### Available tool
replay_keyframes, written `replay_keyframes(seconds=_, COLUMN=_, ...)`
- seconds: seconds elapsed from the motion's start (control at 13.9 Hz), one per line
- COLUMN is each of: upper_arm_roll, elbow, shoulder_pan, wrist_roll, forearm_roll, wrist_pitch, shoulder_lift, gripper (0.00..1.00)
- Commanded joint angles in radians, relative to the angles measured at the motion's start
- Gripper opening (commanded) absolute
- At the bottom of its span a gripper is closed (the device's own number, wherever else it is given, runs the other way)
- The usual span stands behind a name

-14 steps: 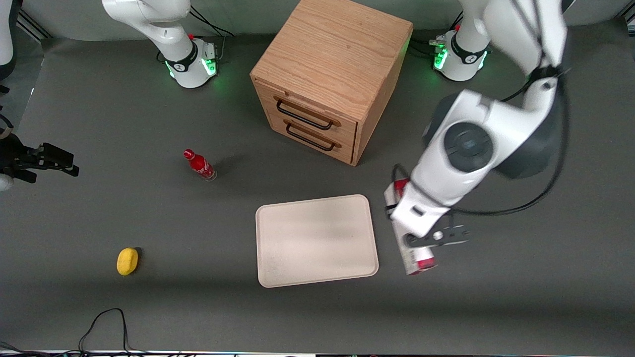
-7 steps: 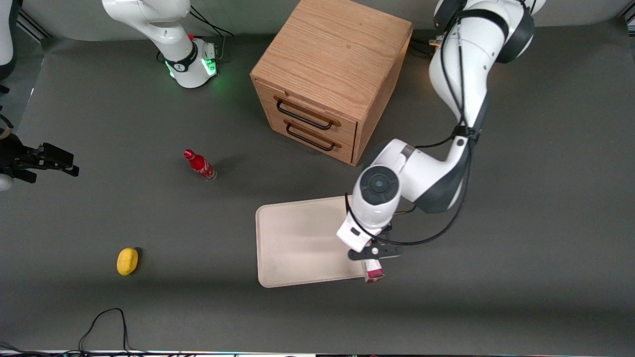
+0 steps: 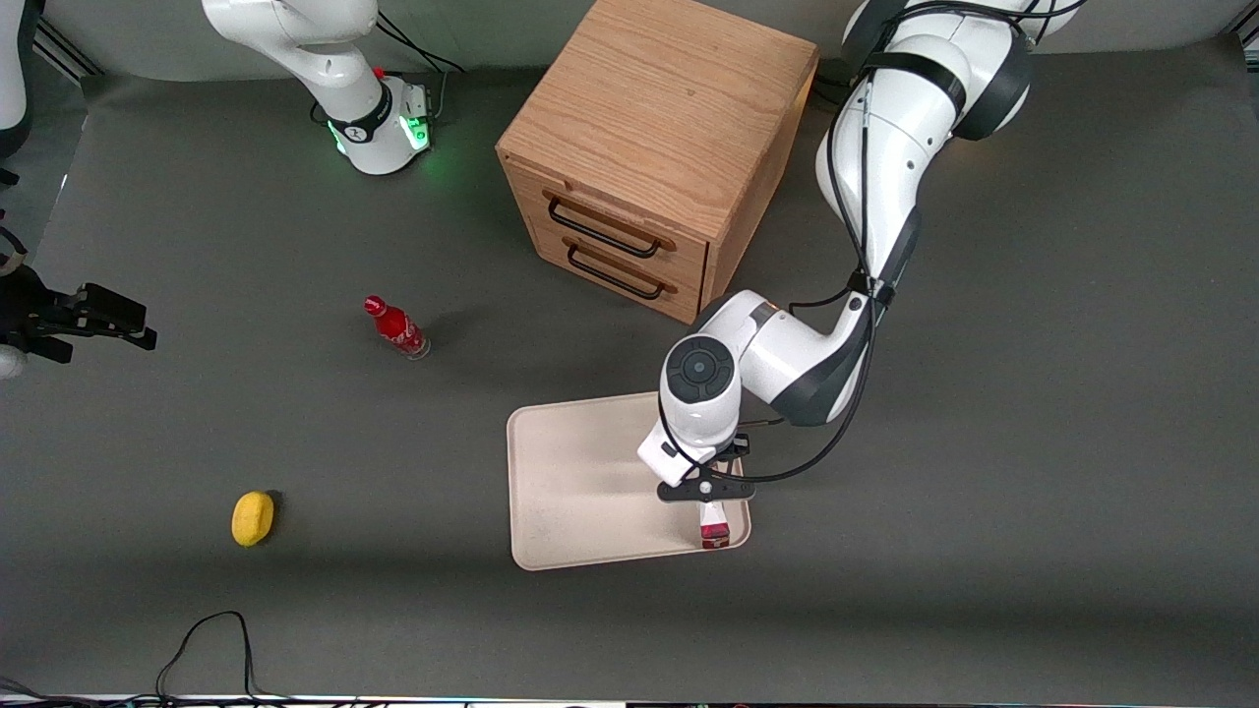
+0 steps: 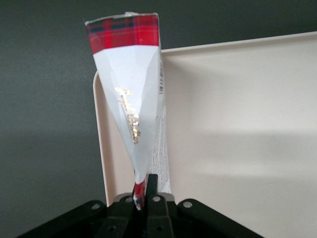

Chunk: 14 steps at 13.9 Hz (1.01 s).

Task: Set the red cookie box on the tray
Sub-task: 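Carry the held cookie box over the cream tray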

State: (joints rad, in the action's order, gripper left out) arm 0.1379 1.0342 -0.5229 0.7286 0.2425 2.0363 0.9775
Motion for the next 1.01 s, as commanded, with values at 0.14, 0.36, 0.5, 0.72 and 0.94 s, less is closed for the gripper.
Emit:
replay_keyframes(seconds=0.14, upper_arm_roll=-0.012, elbow=0.021, shoulder_pan=-0.006, wrist_roll=0.025, forearm_roll=0.015, wrist_pitch=0.013, shoulder_lift=-0.020, gripper=0.00)
replay_keyframes(seconds=0.36, upper_arm_roll=-0.011, elbow=0.021, shoulder_pan=-0.003, wrist_roll=0.025, forearm_roll=0.012, wrist_pitch=0.012, shoulder_lift=-0.022, gripper=0.97)
replay_keyframes(seconds=0.5, upper_arm_roll=-0.011, elbow=0.021, shoulder_pan=-0.003, wrist_roll=0.026, forearm_roll=0.012, wrist_pitch=0.012, shoulder_lift=-0.025, gripper=1.00)
replay_keyframes(seconds=0.72, upper_arm_roll=-0.012, elbow=0.020, shoulder_pan=0.000, wrist_roll=0.026, forearm_roll=0.012, wrist_pitch=0.002, shoulder_lift=-0.034, gripper=1.00)
replay_keyframes(seconds=0.94, upper_arm_roll=-0.012, elbow=0.018, shoulder_pan=0.010, wrist_roll=0.026, forearm_roll=0.015, wrist_pitch=-0.036, shoulder_lift=-0.071, gripper=1.00)
